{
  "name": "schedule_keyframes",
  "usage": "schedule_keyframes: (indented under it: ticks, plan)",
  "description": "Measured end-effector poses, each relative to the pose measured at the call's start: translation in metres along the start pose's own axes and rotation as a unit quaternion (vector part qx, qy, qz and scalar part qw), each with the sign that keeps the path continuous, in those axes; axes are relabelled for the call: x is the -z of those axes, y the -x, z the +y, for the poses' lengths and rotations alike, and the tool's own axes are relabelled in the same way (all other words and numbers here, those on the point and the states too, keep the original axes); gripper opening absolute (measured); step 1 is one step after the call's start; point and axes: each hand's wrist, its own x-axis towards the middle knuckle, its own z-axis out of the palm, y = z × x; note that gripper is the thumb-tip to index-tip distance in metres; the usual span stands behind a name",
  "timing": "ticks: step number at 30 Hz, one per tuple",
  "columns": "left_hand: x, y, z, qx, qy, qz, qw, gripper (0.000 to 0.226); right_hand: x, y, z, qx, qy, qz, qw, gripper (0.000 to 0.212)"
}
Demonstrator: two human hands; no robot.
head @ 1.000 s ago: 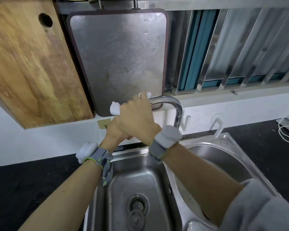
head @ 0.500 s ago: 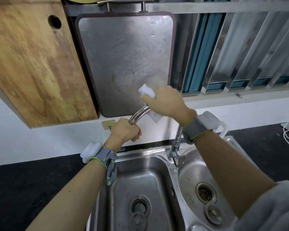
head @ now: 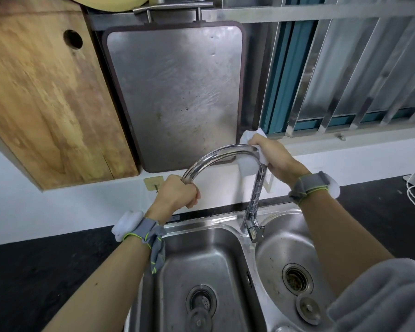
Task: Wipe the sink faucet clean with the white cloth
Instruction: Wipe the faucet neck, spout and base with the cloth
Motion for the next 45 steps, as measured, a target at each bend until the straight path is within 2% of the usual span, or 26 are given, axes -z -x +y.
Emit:
schedule_keyframes:
  ticks: [2, 5, 9, 12, 15, 19, 23, 27, 31, 36, 38, 42, 45]
  plan:
    - [0.0, 0.0, 0.0, -0.004, 0.004, 0.002, 1.0, 0.031, 0.001, -0.001, 0.003, -0.006, -0.024, -0.006, 1.0, 0.035]
    - [0.0, 0.003, -0.001, -0.029, 0.021, 0.016, 0.999, 0.029, 0.002, -0.003, 0.006, -0.017, -0.049, 0.006, 0.999, 0.035]
    - [-0.001, 0.01, -0.004, -0.097, 0.005, 0.064, 0.993, 0.018, 0.0, -0.001, 0.034, -0.034, -0.16, 0.047, 0.985, 0.04]
    - [-0.003, 0.015, 0.006, -0.173, 0.021, 0.085, 0.981, 0.018, -0.007, 0.007, 0.066, -0.033, -0.226, 0.11, 0.967, 0.024]
    - [-0.005, 0.016, 0.016, -0.206, 0.005, 0.094, 0.974, 0.021, -0.017, 0.018, 0.086, -0.04, -0.245, 0.16, 0.955, 0.023]
    - [-0.007, 0.012, 0.013, -0.208, -0.017, 0.099, 0.973, 0.039, -0.023, 0.016, 0.089, -0.047, -0.273, 0.193, 0.941, 0.024]
    - [-0.005, 0.009, 0.014, -0.194, -0.023, 0.101, 0.976, 0.064, -0.02, 0.018, 0.073, -0.066, -0.256, 0.184, 0.947, 0.029]
    - [-0.01, 0.007, 0.014, -0.2, -0.026, 0.143, 0.969, 0.067, -0.022, 0.024, 0.038, 0.013, -0.236, 0.202, 0.95, 0.029]
    - [-0.014, 0.008, 0.012, -0.229, -0.01, 0.182, 0.956, 0.066, -0.046, 0.032, 0.008, 0.098, -0.093, 0.215, 0.967, 0.033]
    - [-0.013, 0.01, 0.009, -0.253, -0.006, 0.17, 0.952, 0.065, -0.055, 0.035, 0.034, 0.26, 0.025, 0.242, 0.934, 0.027]
    - [-0.013, 0.009, 0.008, -0.252, -0.001, 0.167, 0.953, 0.065, -0.057, 0.03, 0.041, 0.241, -0.015, 0.255, 0.936, 0.03]
    - [-0.013, 0.006, 0.009, -0.254, 0.0, 0.164, 0.953, 0.063, -0.05, 0.015, 0.055, 0.104, -0.115, 0.298, 0.942, 0.037]
    - [-0.013, 0.005, 0.009, -0.259, 0.002, 0.162, 0.952, 0.064, -0.031, 0.007, 0.077, 0.01, -0.132, 0.248, 0.96, 0.034]
